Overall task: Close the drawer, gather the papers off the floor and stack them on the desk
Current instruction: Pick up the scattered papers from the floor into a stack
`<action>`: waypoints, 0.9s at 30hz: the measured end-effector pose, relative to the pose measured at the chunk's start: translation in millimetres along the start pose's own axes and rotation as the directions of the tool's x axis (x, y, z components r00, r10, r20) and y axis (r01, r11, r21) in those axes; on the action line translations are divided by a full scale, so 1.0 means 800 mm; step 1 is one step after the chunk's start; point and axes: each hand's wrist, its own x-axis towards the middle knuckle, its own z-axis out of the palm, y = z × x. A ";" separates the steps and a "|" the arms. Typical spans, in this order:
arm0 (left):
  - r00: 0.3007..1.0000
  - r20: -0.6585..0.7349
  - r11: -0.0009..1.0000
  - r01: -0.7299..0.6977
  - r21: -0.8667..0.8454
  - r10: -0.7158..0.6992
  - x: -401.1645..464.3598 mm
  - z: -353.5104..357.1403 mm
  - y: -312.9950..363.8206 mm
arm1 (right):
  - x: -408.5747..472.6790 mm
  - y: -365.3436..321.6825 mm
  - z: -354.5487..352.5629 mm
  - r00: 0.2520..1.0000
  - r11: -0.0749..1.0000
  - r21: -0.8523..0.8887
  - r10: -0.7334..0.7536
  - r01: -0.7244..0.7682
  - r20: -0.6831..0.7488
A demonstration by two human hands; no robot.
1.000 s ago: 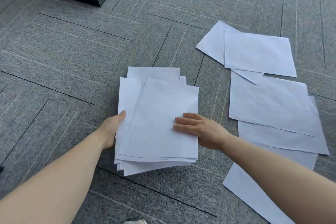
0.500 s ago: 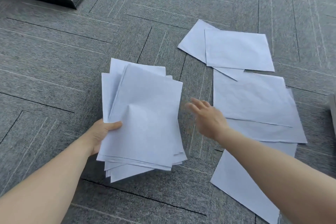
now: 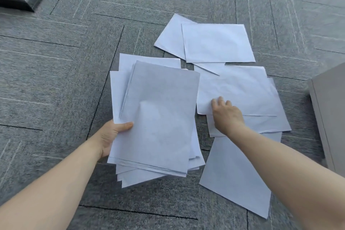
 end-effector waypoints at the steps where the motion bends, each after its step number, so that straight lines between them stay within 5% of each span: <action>1: 1.000 -0.008 1.000 -0.001 -0.002 0.001 0.002 0.003 -0.001 | 0.002 0.001 0.001 1.000 1.000 0.004 0.001 -0.001 -0.008; 16: 0.993 -0.117 1.000 -0.001 0.026 0.004 0.016 0.036 -0.007 | -0.052 0.056 0.020 0.955 0.973 -0.046 -0.230 0.226 -0.187; 22: 0.991 -0.135 0.999 -0.002 0.048 0.009 0.016 0.042 -0.008 | -0.074 0.047 0.044 0.982 0.982 -0.017 -0.187 0.187 -0.002; 27: 0.990 -0.141 0.998 0.010 0.058 -0.002 0.015 0.037 -0.010 | -0.068 0.028 0.043 0.982 0.981 -0.048 -0.187 0.186 -0.009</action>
